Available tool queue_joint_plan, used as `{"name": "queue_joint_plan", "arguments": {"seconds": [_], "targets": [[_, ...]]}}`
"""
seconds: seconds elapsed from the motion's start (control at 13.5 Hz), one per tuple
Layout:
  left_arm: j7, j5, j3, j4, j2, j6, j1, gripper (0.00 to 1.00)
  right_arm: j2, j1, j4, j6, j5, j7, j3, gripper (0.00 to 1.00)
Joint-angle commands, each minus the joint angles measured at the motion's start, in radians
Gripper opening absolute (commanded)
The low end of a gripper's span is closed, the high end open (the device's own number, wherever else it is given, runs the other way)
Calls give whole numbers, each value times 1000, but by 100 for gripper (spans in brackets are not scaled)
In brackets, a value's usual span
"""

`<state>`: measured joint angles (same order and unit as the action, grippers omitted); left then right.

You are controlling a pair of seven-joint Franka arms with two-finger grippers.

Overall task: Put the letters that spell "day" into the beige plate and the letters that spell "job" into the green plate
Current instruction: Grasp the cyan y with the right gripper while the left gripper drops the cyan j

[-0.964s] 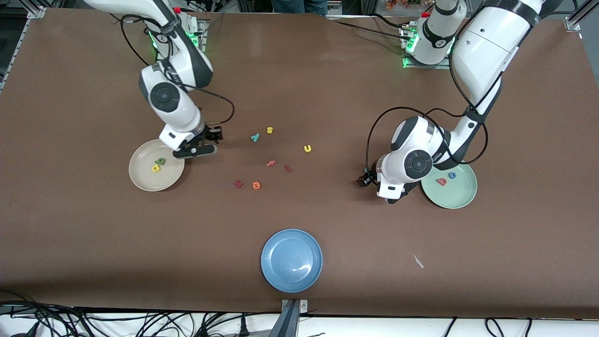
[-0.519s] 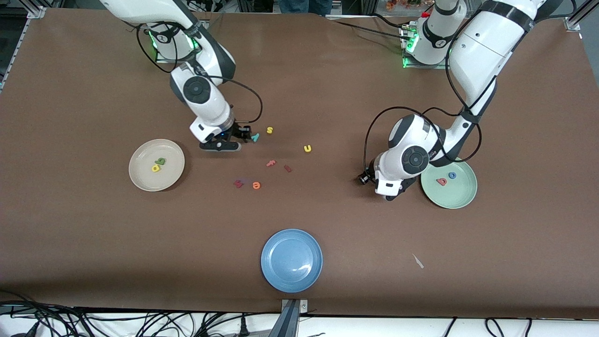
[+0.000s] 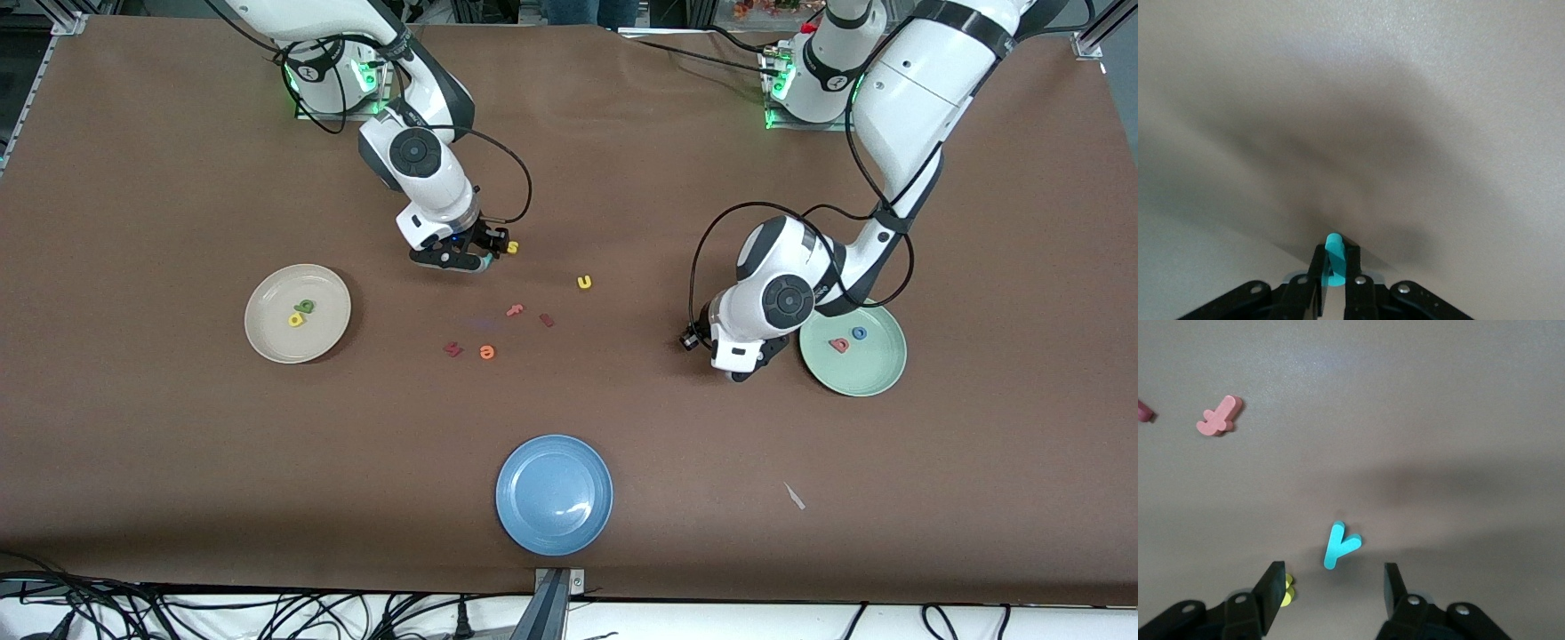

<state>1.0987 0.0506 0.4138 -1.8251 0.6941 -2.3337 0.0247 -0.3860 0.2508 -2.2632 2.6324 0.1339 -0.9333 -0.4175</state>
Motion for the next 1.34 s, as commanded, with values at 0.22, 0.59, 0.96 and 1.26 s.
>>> {"name": "queue_joint_plan", "arguments": {"seconds": [0.22,0.59,0.96,1.26], "targets": [[3,25,-9,-2,-54,17,-38,0,-37,10,4,41,-2,-24,16,66],[-213,23,-4,29,-182,250,-190,0,-57,22,1,69,-2,-35,20,65],[-540,25,-7,7,-185,372,-330,0,-68,28,-1,80,7,-35,31,59],[-582,75,-10,6,-122,372,-353,0,-76,30,-4,90,12,-35,34,52]]}}
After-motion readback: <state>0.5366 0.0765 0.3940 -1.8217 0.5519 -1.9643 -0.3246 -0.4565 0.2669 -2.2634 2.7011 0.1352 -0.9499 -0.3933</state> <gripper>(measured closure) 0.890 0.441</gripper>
